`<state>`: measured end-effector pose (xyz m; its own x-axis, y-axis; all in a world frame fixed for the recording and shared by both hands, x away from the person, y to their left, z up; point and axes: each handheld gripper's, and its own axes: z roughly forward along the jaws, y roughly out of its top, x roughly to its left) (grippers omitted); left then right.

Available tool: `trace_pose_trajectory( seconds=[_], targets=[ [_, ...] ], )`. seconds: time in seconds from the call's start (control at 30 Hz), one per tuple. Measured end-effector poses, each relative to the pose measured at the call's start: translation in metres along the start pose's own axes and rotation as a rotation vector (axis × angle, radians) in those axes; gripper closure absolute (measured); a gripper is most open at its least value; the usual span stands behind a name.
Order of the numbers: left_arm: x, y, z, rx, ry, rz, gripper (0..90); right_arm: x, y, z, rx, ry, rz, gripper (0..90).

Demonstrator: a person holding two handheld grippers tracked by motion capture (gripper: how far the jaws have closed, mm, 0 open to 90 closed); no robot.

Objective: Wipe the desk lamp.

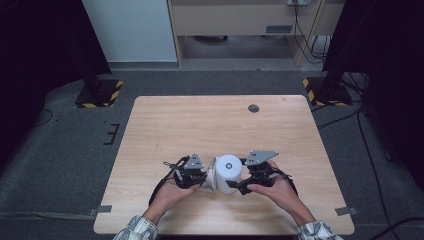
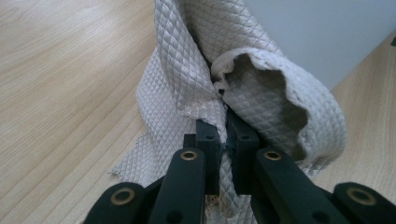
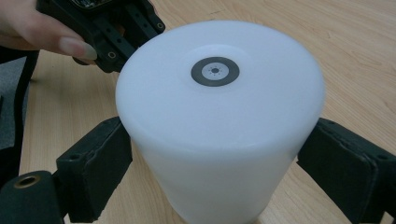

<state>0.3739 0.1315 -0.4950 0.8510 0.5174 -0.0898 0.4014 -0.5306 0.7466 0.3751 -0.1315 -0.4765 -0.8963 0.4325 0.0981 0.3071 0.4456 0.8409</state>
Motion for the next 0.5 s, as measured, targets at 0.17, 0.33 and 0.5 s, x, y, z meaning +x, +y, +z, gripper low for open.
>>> trace_pose_trajectory(
  seconds=[0.17, 0.33, 0.5],
  targets=[
    [0.0, 0.008, -0.015, -0.086, -0.004, -0.009, 85.3, 0.0, 0.0, 0.0, 0.002, 0.004, 0.003, 10.4],
    [0.001, 0.013, -0.025, -0.144, -0.002, -0.023, 85.2, 0.0, 0.0, 0.001, 0.008, 0.005, 0.001, 10.7],
    [0.002, 0.014, -0.02, -0.14, 0.009, -0.021, 85.2, 0.0, -0.001, 0.002, 0.014, 0.004, 0.001, 10.7]
  ],
)
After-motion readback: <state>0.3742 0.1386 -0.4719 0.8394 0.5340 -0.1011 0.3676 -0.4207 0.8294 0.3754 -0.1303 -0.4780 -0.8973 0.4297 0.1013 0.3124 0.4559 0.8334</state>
